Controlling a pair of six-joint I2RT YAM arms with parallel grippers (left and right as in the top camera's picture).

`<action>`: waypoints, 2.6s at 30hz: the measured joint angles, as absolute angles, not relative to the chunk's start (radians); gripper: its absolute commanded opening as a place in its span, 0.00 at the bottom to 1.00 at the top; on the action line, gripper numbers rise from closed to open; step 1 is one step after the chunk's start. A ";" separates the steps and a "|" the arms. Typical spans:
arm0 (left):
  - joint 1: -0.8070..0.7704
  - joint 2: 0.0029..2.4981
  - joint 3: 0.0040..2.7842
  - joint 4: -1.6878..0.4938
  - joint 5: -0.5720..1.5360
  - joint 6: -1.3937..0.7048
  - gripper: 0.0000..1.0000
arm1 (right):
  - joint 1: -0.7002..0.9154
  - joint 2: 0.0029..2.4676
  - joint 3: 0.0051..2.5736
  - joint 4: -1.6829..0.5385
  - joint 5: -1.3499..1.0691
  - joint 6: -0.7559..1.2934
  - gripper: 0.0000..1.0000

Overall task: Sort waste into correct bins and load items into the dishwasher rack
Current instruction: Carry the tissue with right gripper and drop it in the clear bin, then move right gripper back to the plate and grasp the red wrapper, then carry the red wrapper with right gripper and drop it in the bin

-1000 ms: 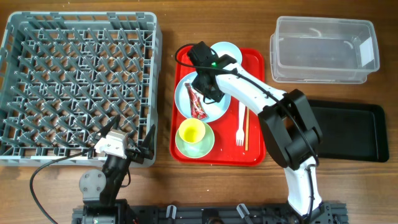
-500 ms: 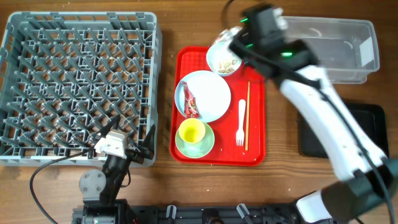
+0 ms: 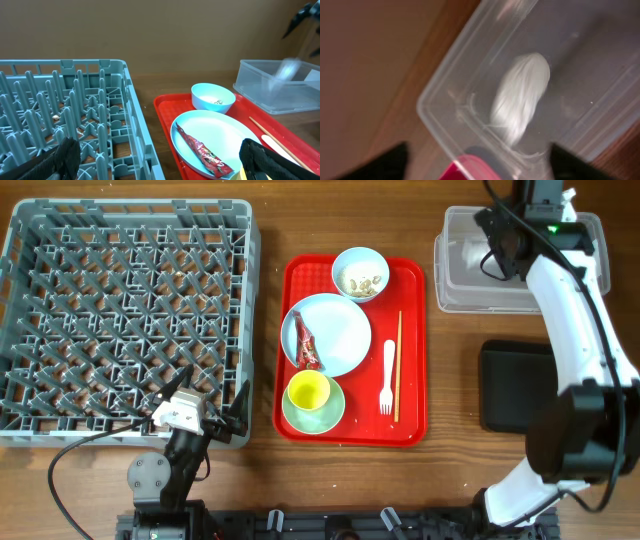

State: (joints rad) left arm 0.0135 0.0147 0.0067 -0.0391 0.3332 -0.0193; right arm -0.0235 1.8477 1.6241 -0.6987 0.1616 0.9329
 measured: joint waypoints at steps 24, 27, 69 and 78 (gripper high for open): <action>0.014 0.015 0.007 -0.039 0.333 -0.019 1.00 | 0.675 2.082 1.624 -0.803 -0.102 0.789 0.95; 0.014 0.015 0.007 -0.039 0.333 -0.019 1.00 | 0.695 2.097 1.624 -0.804 -0.106 0.788 0.92; 0.014 0.016 0.007 -0.039 0.333 -0.019 1.00 | 0.155 1.836 1.695 -0.876 0.081 0.894 0.05; 0.014 0.016 0.007 -0.039 0.333 -0.019 1.00 | -0.121 1.930 1.695 -0.682 0.123 0.909 1.00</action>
State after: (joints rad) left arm 0.0135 0.0158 0.0067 -0.0391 0.3332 -0.0193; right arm -0.1215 1.9297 1.6951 -0.6823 0.1234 0.9089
